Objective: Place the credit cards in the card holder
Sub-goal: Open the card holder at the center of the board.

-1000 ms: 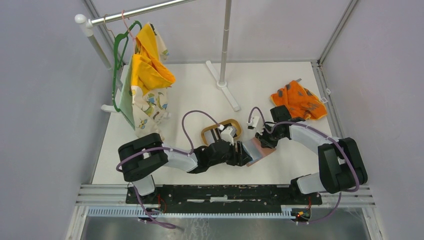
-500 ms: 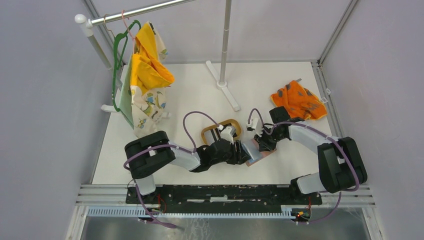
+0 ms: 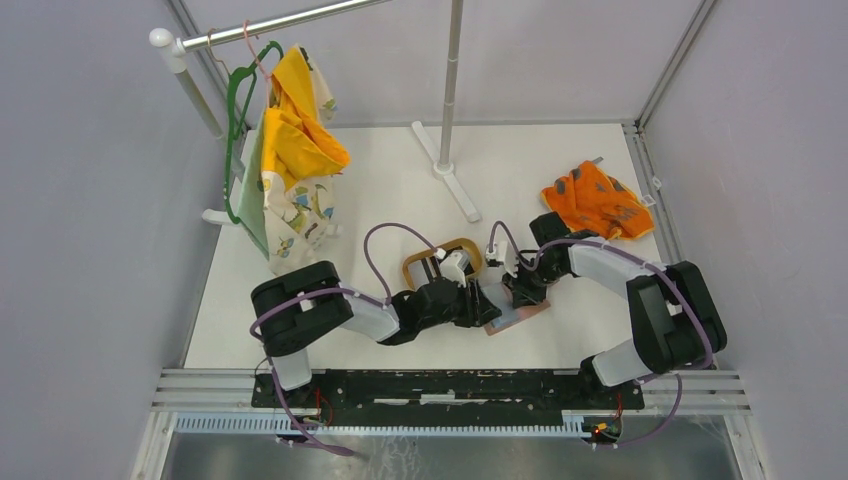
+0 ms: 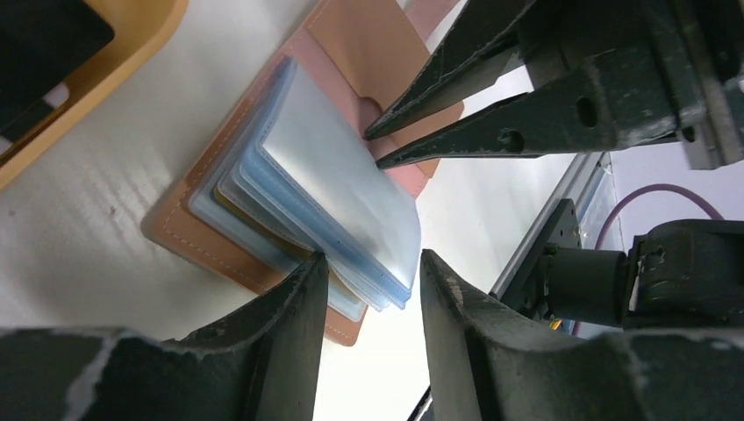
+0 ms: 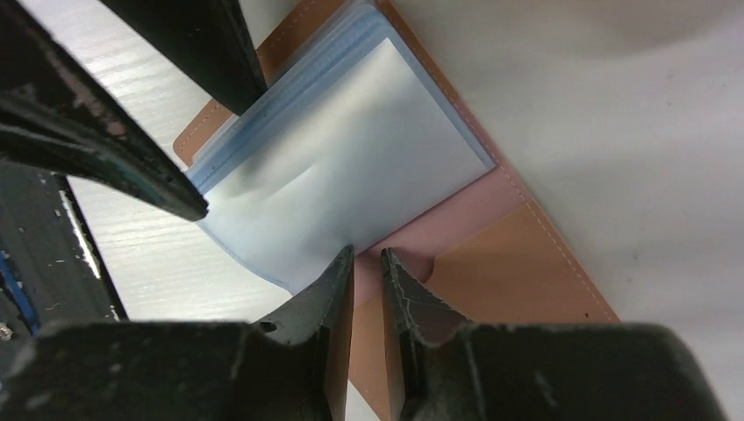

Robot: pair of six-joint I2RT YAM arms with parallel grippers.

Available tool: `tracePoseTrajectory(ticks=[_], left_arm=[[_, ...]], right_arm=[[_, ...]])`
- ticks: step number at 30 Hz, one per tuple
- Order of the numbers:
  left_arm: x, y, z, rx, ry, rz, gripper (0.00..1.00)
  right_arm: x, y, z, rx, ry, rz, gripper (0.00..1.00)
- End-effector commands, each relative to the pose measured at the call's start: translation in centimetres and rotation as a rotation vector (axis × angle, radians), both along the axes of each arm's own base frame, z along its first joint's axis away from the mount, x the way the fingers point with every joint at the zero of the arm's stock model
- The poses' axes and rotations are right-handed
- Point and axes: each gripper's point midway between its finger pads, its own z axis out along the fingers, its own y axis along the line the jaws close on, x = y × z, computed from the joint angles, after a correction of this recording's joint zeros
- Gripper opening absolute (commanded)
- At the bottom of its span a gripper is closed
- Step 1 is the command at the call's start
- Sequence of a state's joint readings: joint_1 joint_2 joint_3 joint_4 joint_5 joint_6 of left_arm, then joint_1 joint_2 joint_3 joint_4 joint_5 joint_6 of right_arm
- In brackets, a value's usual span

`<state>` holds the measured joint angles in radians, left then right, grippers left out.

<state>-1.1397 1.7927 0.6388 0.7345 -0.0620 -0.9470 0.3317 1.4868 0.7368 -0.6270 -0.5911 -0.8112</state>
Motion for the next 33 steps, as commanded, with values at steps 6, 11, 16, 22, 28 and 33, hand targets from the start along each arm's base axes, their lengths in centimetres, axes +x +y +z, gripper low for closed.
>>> tracePoseTrajectory(ticks=[6,11,16,22,28,33], left_arm=[[0.2,0.4,3.9,-0.110,-0.034,0.026,0.51],[0.2,0.5,4.2,-0.118,-0.050,0.024,0.54],[-0.2,-0.9,5.7,-0.208,-0.080,-0.035,0.53],[-0.7,-2.2,7.6,-0.306,-0.113,-0.106,0.53],[-0.3,-3.6,7.7,-0.328,-0.121,-0.147,0.53],[0.3,-5.5,7.1,-0.332,-0.122,-0.178,0.54]], right_arm=[[-1.5,2.3,1.7,0.116,0.050,0.051,0.26],[0.1,1.9,3.1,0.148,-0.021,-0.004,0.28],[1.7,0.8,4.4,0.193,-0.075,-0.091,0.30],[2.7,0.0,4.9,0.199,-0.108,-0.153,0.34],[4.7,-1.1,6.6,0.225,-0.182,-0.257,0.37],[7.1,-3.5,9.0,0.266,-0.315,-0.427,0.48]])
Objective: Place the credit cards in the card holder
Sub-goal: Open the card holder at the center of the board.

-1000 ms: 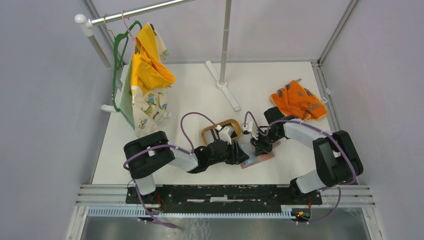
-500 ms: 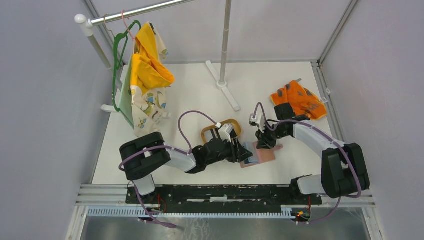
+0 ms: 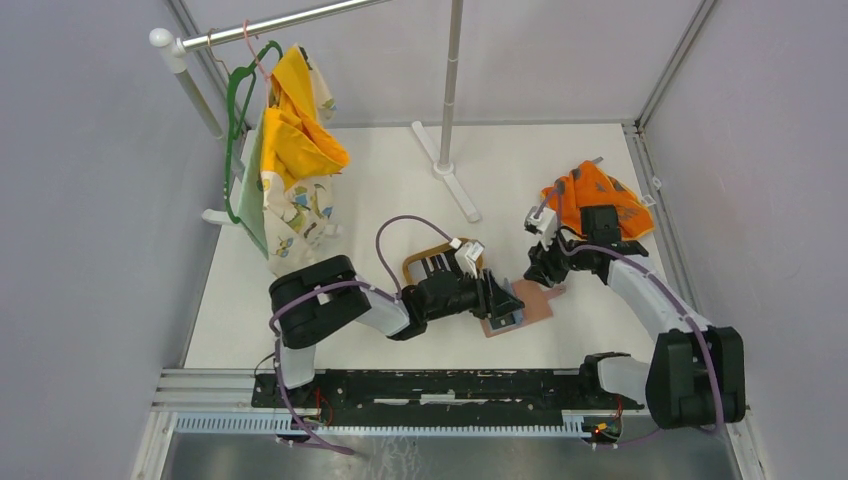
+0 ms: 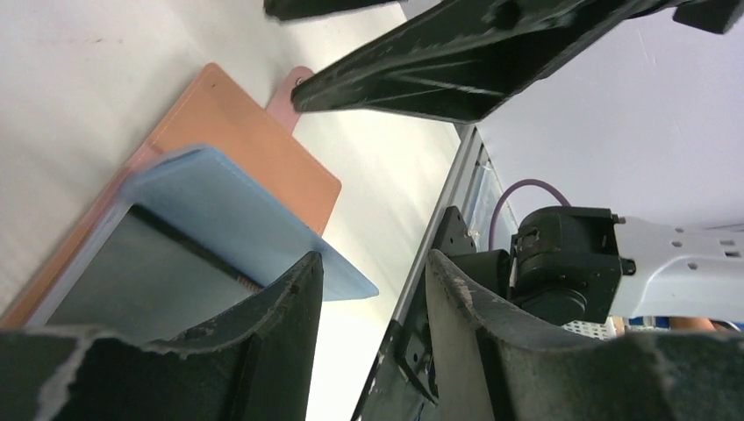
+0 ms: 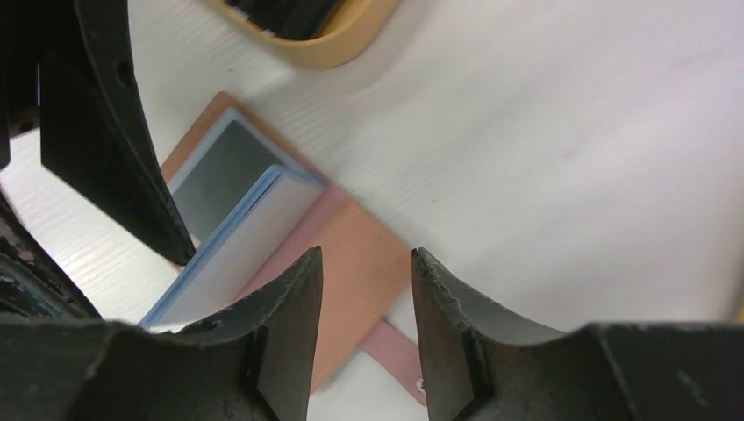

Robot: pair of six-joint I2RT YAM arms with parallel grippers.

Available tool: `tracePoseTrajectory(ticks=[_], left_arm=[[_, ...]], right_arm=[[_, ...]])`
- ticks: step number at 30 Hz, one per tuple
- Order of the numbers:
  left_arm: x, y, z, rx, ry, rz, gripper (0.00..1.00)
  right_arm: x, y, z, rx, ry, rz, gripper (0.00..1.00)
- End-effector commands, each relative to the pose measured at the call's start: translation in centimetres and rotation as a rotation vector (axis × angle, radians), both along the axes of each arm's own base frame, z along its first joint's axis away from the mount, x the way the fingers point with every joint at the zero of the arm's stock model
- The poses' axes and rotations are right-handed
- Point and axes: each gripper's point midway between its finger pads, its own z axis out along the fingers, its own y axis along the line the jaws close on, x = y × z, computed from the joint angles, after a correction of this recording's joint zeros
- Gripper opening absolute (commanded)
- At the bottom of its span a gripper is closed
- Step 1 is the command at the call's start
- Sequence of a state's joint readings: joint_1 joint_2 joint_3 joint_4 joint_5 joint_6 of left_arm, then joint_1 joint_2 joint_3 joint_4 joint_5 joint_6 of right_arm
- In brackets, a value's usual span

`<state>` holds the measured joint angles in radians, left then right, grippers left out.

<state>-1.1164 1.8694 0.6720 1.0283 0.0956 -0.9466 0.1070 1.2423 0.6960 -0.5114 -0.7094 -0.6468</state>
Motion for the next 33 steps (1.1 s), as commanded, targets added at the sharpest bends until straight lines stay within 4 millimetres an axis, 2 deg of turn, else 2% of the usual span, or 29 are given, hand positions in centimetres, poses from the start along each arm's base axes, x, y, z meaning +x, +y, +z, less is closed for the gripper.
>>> tracePoseTrajectory(ticks=[1,4,7,12,15,16,18,20,23,29,33], left_arm=[[0.7,-2.6,2.5,-0.093,-0.061,-0.049,0.54],[1.2,-3.7,2.0,-0.081,-0.072,-0.060,0.54],[1.9,-4.4,0.6,-0.035,-0.071,-0.054,0.54],[2.9,-5.1,-2.7,0.059,-0.027,-0.029,0.55],[3.6,-4.9,-3.8,0.093,-0.015,-0.012,0.54],[3.8,-4.8,-4.1,0.112,-0.012,-0.005,0.52],[4.2,-4.9,-5.1,0.166,0.000,0.003,0.40],[4.4,-5.0,-5.4,0.178,0.009,-0.005,0.38],[4.5,-4.7,-3.9,0.156,-0.020,-0.005,0.38],[4.8,-3.2,1.8,0.118,-0.161,0.018,0.40],[4.5,-2.0,4.3,0.096,-0.217,0.032,0.42]], right_arm=[[3.0,-1.5,3.4,0.061,-0.157,-0.156,0.48],[3.7,-2.5,4.2,0.072,-0.199,-0.220,0.50],[4.1,-3.6,4.5,0.077,-0.212,-0.271,0.51],[4.0,-3.8,4.7,0.089,-0.212,-0.275,0.52],[3.8,-3.6,4.9,0.094,-0.215,-0.255,0.51],[3.8,-3.5,4.9,0.097,-0.216,-0.246,0.51],[3.5,-3.2,5.0,0.107,-0.215,-0.220,0.50],[3.1,-2.8,5.0,0.118,-0.211,-0.191,0.50],[2.7,-2.4,5.2,0.127,-0.214,-0.143,0.49],[1.4,-1.3,5.8,0.157,-0.231,-0.023,0.47],[0.5,-0.5,6.3,0.187,-0.249,0.053,0.46]])
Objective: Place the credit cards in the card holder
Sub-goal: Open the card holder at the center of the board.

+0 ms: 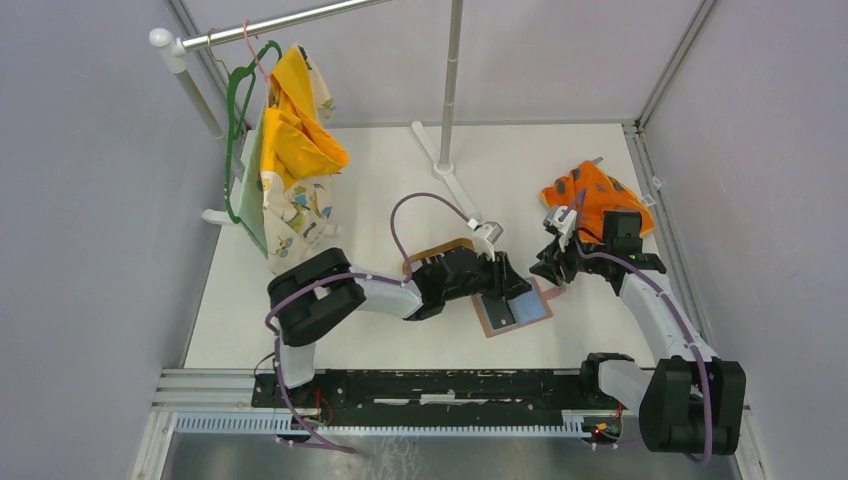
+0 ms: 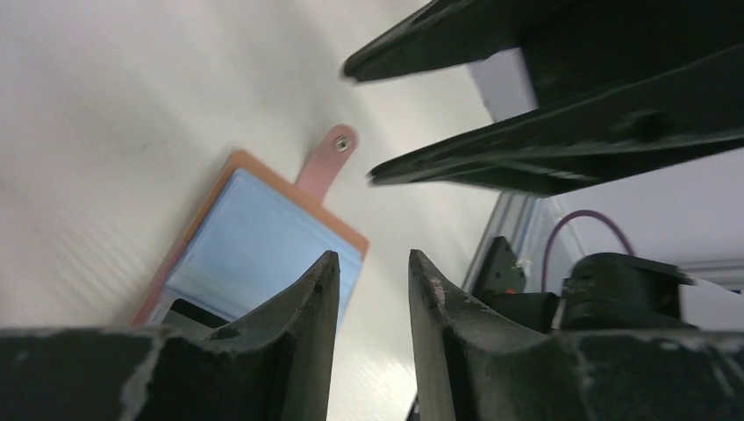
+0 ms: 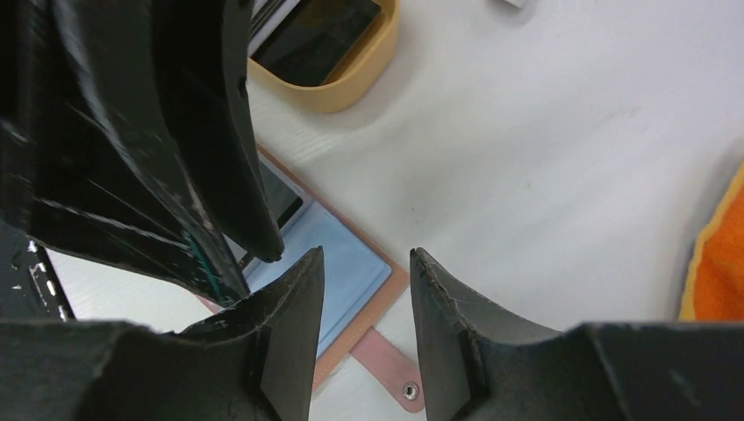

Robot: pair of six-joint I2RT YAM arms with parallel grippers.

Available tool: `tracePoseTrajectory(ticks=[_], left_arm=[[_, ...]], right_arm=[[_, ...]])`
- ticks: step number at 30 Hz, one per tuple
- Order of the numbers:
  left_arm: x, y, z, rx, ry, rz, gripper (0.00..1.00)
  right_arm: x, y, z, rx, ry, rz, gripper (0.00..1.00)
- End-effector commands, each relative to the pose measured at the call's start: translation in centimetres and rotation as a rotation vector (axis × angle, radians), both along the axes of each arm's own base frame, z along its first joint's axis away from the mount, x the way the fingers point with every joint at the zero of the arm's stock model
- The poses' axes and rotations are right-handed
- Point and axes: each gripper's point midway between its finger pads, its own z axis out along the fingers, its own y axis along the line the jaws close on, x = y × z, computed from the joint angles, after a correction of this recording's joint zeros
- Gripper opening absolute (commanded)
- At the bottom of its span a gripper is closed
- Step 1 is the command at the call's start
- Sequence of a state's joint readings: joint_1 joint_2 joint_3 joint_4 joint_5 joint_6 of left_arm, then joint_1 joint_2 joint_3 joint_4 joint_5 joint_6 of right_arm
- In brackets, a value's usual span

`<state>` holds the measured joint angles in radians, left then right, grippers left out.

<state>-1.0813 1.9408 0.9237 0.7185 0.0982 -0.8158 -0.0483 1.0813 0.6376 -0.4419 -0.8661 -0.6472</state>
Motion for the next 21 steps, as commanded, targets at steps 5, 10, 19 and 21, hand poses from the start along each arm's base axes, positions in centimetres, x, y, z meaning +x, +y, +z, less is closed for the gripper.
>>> tracePoseTrajectory(ticks=[5,10,19,21], left_arm=[[0.5,3.2,7.3,-0.065,-0.227,0.045,0.42],[0.7,7.9,8.9,0.002,-0.340,0.131,0.41],[1.8,16.8,9.5,0.210,-0.456,0.342,0.46],[1.7,18.0,9.2,0.234,-0.463,0.362,0.48]], right_arm=[[-1.7,1.7,1.6,0.037,-0.104,0.199,0.46],[-4.4,2.7,-2.0,-0.061,-0.179,0.413,0.46],[-6.6,1.7,-8.7,-0.398,-0.257,0.704,0.44],[-7.0,2.1,-9.2,-0.402,-0.259,0.742,0.43]])
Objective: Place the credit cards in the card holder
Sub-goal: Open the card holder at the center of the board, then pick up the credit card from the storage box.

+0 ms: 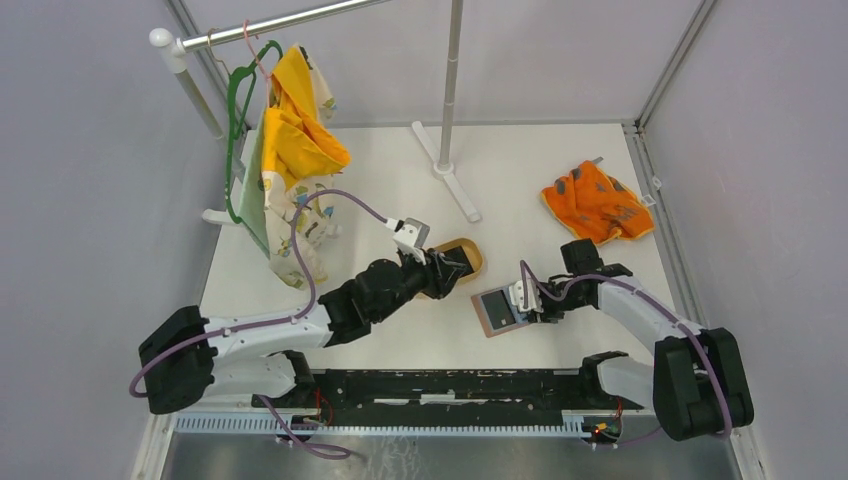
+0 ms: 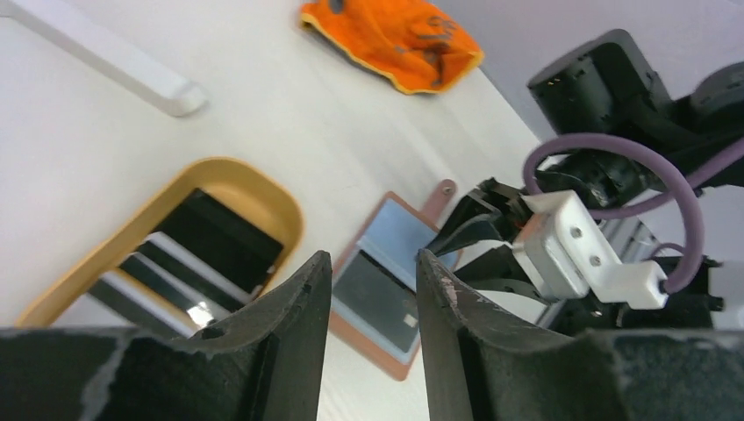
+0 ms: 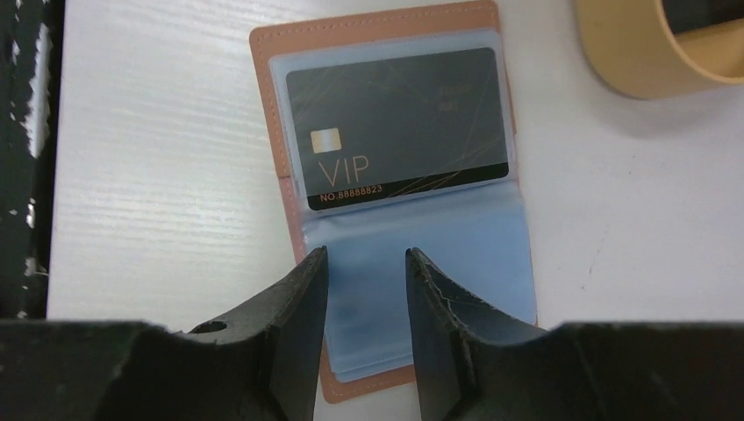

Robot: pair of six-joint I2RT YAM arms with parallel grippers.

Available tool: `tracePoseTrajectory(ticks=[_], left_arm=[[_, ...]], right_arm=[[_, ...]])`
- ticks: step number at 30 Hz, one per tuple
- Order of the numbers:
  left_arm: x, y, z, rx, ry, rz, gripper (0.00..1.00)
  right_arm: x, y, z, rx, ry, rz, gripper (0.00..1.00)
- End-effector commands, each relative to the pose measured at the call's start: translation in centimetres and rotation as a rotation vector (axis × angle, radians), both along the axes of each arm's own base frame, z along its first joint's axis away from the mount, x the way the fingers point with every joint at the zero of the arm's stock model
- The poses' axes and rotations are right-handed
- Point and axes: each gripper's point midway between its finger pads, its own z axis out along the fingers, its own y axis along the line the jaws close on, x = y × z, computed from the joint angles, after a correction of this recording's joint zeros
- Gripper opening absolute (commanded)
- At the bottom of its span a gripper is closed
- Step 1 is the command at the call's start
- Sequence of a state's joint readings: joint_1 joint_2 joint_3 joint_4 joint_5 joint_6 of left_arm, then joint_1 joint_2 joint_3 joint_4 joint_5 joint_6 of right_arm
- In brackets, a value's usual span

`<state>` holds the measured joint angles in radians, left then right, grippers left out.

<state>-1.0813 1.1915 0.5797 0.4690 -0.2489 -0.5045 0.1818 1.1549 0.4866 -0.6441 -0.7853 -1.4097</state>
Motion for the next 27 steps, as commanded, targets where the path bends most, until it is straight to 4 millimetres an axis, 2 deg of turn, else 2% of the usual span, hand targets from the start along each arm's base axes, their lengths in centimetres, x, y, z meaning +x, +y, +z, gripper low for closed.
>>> tracePoseTrajectory(ticks=[1,7,18,23,27], left_arm=[[1.1,4.2,-1.9,0.157,-0.056,0.128,0.48],[1.5,6.0,-2.0,0.199,-0.071,0.183,0.53],[1.7,6.3,-3.1,0.190,-0.013,0.215,0.56],[2.8,5.5,-4.8,0.171,0.122,0.215,0.56],[4.5,6.3,-6.4,0.176,0.258,0.265,0.52]], right_arm=[[0.8,-0.1,-1.1,-0.093,-0.107,0.118,0.43],[-0.1,2.2,-2.0,-0.121,-0.046,0.204,0.37],[-4.0,6.4,-2.9,-0.156,-0.001,0.434,0.35],[-3.2,7.4,-0.5,-0.094,-0.030,0.400,0.40],[-1.9,7.2,2.7,0.015,-0.068,0.339,0.46]])
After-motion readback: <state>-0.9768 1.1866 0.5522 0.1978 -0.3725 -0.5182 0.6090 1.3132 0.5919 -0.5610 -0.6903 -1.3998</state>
